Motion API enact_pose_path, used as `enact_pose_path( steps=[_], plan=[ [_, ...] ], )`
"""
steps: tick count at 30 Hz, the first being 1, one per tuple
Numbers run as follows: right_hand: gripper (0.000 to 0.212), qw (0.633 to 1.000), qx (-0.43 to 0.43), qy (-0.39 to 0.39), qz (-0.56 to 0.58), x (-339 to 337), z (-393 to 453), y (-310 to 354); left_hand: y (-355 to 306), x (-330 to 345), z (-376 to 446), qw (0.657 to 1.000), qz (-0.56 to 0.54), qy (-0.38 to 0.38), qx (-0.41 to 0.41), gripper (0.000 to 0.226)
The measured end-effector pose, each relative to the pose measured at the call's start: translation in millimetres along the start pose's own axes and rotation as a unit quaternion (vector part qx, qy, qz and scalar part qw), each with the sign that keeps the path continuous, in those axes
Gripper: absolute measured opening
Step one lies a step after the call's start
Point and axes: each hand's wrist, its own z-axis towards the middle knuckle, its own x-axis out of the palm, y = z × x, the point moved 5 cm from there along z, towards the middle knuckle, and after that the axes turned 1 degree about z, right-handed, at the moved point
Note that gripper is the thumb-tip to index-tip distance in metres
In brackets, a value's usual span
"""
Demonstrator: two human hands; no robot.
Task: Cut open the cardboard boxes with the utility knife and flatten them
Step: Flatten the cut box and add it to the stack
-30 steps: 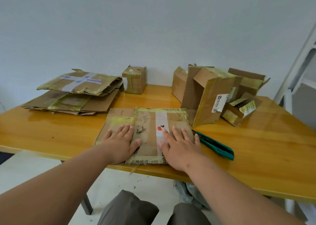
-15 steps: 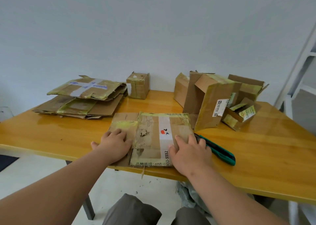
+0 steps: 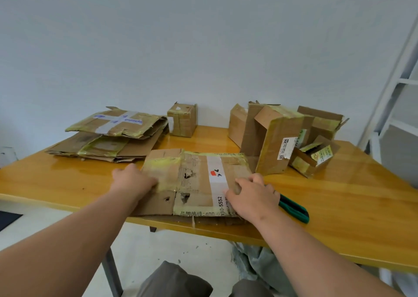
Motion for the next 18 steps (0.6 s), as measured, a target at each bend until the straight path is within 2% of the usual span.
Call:
enact_pose_path(
  steps=[3, 6, 13, 18],
  plan=[
    [0.062, 0.999, -0.015, -0.018, 0.029, -7, -2, -3, -1, -10, -2, 0.987, -0.147, 0.025, -0.066, 0.045],
    [0.064, 0.998, -0.028, -0.030, 0.040, -14, -4, -3, -5, -18, -3, 0.972, -0.213, 0.056, -0.086, 0.033],
    [0.060, 0.991, -0.051, -0.083, 0.087, -29, -8, 2, -16, -41, -7, 0.953, -0.295, 0.073, -0.007, 0.038],
    [0.061, 0.973, -0.083, -0.124, 0.178, -38, -3, 19, -14, -68, -6, 0.921, -0.386, 0.054, 0.027, 0.032]
  ],
)
